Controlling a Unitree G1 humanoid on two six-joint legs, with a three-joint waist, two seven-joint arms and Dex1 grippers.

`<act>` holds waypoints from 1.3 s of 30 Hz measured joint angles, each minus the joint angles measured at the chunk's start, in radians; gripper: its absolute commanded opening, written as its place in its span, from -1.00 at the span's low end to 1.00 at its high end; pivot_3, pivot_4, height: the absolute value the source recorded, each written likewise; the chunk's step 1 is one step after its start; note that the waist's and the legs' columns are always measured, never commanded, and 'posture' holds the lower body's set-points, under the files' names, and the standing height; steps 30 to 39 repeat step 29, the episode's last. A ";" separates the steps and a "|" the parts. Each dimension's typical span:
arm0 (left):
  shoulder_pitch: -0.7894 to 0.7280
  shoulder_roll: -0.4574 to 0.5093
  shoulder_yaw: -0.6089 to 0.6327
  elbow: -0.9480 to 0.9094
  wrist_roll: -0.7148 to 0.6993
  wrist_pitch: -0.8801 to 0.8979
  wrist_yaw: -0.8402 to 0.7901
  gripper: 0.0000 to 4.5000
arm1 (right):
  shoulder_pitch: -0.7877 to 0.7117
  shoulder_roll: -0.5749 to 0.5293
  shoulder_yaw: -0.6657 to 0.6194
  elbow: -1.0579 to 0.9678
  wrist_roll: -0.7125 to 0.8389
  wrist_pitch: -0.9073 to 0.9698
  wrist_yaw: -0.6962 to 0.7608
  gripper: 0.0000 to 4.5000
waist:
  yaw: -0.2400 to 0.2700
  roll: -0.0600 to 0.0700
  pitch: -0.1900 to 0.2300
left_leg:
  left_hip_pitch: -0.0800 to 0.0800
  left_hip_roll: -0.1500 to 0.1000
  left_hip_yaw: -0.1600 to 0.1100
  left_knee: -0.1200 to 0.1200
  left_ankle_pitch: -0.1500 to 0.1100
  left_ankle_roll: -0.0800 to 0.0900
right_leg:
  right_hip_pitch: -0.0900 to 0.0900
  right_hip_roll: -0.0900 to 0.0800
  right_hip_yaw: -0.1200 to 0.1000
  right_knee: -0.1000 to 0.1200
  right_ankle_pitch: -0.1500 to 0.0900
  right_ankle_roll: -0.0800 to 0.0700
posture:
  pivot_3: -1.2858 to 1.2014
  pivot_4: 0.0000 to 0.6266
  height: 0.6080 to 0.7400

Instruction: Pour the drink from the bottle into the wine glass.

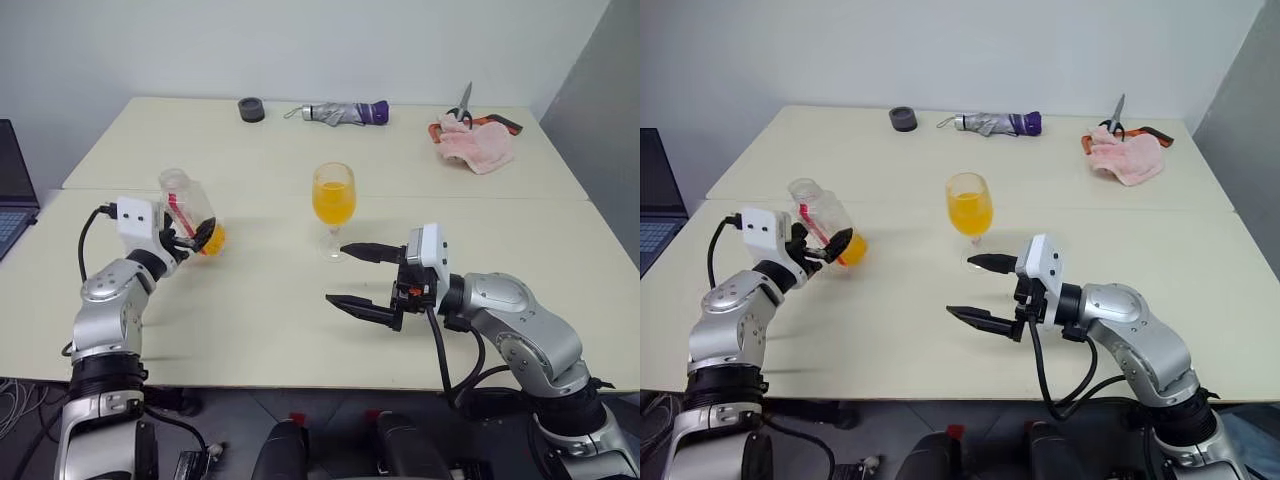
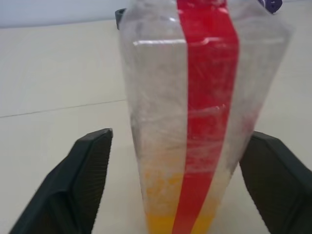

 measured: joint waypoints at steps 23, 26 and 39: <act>0.451 -0.140 0.056 -0.471 0.003 -0.040 0.187 0.99 | 0.195 0.156 -0.216 0.355 -0.242 -0.385 -0.294 0.83 | 0.001 -0.001 -0.001 | 0.002 0.001 0.003 -0.001 0.000 0.000 | 0.001 0.000 0.004 -0.001 0.000 0.000 | 0.03 -0.52 1.00; 0.464 -0.166 0.044 -0.507 0.001 -0.039 0.190 0.99 | 0.192 0.195 -0.242 0.411 -0.248 -0.414 -0.345 0.83 | 0.001 -0.001 -0.001 | 0.002 0.000 0.003 -0.001 0.000 0.000 | 0.001 0.001 0.004 -0.001 0.000 0.000 | 0.03 -0.52 1.00; 0.461 -0.177 0.027 -0.529 0.002 -0.039 0.198 0.99 | 0.191 0.213 -0.246 0.446 -0.264 -0.434 -0.369 0.83 | 0.000 -0.001 -0.001 | 0.002 0.000 0.004 -0.002 0.000 0.000 | 0.001 0.001 0.005 -0.001 0.000 0.000 | 0.03 -0.52 1.00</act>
